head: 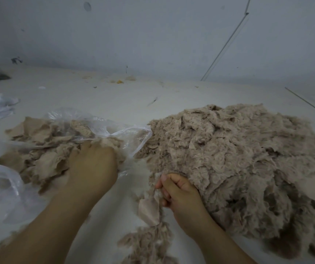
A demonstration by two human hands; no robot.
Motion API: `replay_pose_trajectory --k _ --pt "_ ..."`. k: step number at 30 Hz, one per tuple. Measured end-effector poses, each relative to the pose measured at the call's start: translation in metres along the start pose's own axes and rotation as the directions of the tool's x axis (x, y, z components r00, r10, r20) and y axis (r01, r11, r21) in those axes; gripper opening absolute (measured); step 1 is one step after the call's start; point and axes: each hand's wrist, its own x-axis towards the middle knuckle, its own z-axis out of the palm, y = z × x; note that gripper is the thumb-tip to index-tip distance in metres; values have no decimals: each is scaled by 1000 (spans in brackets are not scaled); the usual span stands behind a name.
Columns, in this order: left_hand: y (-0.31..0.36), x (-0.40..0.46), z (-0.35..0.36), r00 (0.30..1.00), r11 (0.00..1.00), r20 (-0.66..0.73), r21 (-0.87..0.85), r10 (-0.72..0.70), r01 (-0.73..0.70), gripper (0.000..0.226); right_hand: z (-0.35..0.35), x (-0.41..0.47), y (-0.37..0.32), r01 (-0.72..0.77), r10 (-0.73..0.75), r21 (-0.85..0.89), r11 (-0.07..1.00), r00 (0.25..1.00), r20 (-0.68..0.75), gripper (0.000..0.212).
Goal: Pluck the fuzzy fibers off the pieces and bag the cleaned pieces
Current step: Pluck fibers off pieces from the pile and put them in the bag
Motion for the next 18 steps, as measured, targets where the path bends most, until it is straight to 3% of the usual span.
replay_pose_trajectory --k 2,3,4,6,7,11,18 --pt "12 -8 -8 976 982 -179 -119 121 -143 12 0 -1 0 -1 1 4 1000 1000 0 40" --pt "20 -12 -12 971 951 -140 -216 194 -221 13 0 -1 -1 2 -2 9 1000 1000 -1 40" --pt "29 -16 -14 965 906 -25 -337 261 -254 15 -1 -1 -1 7 -7 14 1000 1000 -4 39" --pt "48 -26 -7 874 845 290 -490 390 -214 20 -1 -2 0 26 -25 20 999 999 -19 35" --pt "54 -31 -1 852 846 319 -481 415 -232 17 -1 -3 0 34 -34 24 999 999 -25 32" --pt "59 -35 12 917 824 205 -536 342 -187 12 -3 -3 2 36 -36 5 999 999 -18 28" --pt "54 -43 13 877 795 272 -581 395 -177 24 -3 -3 2 44 -45 -36 998 999 -28 26"
